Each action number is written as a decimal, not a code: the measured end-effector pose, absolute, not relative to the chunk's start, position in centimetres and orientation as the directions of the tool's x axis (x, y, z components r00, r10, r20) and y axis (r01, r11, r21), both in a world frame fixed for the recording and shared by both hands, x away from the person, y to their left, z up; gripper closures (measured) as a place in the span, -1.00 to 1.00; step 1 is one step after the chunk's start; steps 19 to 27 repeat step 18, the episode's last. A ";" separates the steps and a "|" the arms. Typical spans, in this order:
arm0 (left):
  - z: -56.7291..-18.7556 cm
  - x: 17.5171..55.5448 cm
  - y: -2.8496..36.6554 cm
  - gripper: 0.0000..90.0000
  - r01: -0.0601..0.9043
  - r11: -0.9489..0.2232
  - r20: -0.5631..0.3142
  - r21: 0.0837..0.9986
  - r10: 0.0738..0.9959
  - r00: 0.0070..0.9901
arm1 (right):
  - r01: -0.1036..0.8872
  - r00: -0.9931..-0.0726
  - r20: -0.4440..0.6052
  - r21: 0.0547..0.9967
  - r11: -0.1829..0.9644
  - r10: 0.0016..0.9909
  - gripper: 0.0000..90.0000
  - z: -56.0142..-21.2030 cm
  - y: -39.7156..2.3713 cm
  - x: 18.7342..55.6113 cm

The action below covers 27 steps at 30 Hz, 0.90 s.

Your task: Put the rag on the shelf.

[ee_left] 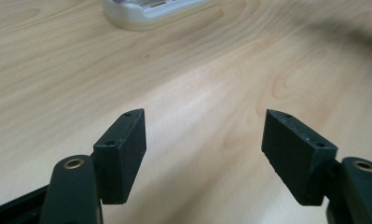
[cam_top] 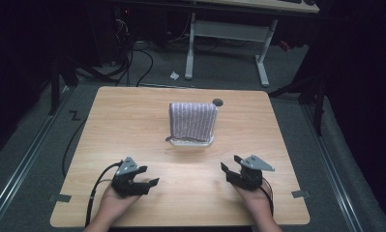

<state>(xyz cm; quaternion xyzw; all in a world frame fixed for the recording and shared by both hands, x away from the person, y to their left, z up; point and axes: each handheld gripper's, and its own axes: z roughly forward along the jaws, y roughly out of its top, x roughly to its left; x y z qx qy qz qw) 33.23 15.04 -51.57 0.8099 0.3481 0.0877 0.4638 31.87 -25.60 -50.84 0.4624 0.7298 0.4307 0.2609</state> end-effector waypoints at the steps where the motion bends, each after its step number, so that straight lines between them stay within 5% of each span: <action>1: -51.9 32.3 15.8 -0.32 0.484 -0.298 -0.193 0.823 0.655 0.731 | 0.450 -0.436 0.017 0.870 0.202 0.900 -0.14 -50.8 -25.6 31.9; 7: -52.2 33.1 17.2 -0.38 0.565 -0.277 -0.234 0.777 0.706 0.668 | 0.498 -0.415 0.018 0.841 0.211 0.910 -0.12 -51.3 -26.1 31.5; 27: -52.6 32.9 16.0 -0.47 0.537 -0.352 -0.179 0.767 0.686 0.705 | 0.507 -0.420 0.000 0.829 0.235 0.907 -0.11 -51.9 -26.0 31.7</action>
